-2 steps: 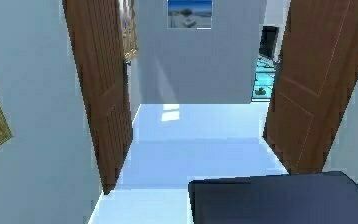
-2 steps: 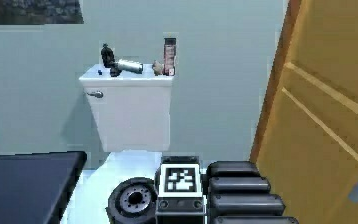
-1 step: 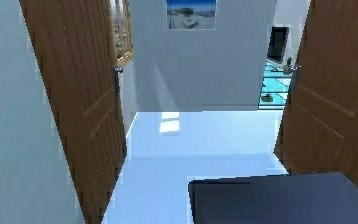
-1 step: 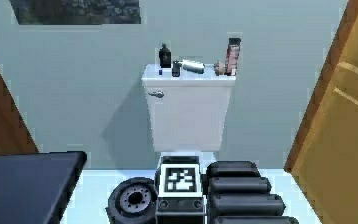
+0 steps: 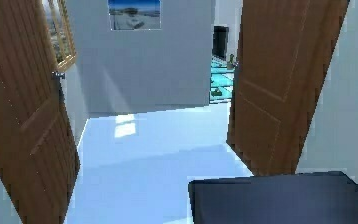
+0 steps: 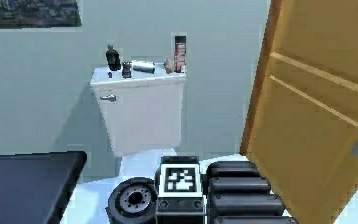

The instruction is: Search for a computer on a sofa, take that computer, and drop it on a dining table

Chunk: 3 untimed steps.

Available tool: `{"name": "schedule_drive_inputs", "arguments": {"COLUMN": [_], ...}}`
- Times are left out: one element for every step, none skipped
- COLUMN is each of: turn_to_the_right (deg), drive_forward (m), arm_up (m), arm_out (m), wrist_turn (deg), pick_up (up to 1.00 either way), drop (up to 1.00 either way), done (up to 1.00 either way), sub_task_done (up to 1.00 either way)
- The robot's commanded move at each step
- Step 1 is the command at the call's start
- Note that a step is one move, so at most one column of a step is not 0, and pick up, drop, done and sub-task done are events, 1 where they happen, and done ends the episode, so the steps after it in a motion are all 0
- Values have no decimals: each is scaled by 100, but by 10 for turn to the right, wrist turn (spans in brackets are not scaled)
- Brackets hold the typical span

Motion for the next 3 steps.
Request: {"name": "schedule_drive_inputs", "arguments": {"turn_to_the_right": [0,30,-90], "drive_forward": [100,0,0], "arm_up": [0,0,0], "arm_out": [0,0,0], "wrist_turn": [0,0,0], "pick_up": [0,0,0], "drop": [0,0,0], "done": [0,0,0], "sub_task_done": [0,0,0]}}
